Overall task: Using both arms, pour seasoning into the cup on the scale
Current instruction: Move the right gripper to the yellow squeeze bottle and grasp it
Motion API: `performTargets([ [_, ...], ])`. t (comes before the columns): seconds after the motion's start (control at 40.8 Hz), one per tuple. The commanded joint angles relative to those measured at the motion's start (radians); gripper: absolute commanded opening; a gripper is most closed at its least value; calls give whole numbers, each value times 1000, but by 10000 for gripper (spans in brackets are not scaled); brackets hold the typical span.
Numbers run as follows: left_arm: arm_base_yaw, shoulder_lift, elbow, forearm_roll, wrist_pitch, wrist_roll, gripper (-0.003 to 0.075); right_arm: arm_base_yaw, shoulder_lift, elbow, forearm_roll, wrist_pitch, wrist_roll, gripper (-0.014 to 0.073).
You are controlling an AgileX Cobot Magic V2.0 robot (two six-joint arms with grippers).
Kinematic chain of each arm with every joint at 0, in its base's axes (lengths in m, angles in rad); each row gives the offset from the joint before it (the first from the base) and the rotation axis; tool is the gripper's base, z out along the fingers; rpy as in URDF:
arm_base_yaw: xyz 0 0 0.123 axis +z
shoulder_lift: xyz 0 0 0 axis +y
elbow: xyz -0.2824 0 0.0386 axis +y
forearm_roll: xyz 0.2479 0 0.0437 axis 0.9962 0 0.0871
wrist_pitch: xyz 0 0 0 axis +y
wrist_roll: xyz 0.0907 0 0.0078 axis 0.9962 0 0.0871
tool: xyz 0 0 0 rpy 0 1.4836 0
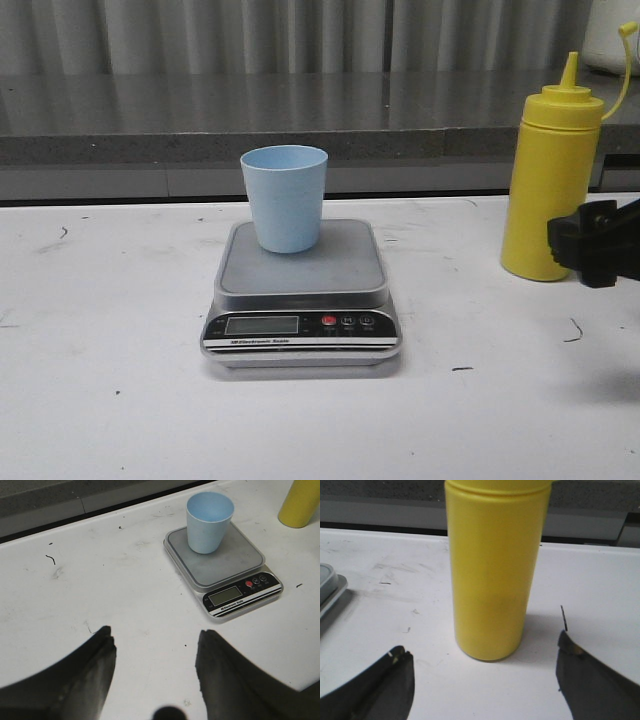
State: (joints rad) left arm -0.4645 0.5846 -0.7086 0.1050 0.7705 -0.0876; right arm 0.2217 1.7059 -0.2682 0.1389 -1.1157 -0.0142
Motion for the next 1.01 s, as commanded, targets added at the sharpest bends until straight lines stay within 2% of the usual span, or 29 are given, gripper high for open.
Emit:
performTargets([
  [0.0,-7,3,-26,-5,-65,-4,365,-1,16,-40,12,-152,1,601],
  [0.736,-7,3,-26,-5,-65,-4,365,-9,226,-375,78,-137,4,601],
  [0.981,-7,3,-26,-5,-65,-4,365,-44,272,-472,57,-86,60,601],
])
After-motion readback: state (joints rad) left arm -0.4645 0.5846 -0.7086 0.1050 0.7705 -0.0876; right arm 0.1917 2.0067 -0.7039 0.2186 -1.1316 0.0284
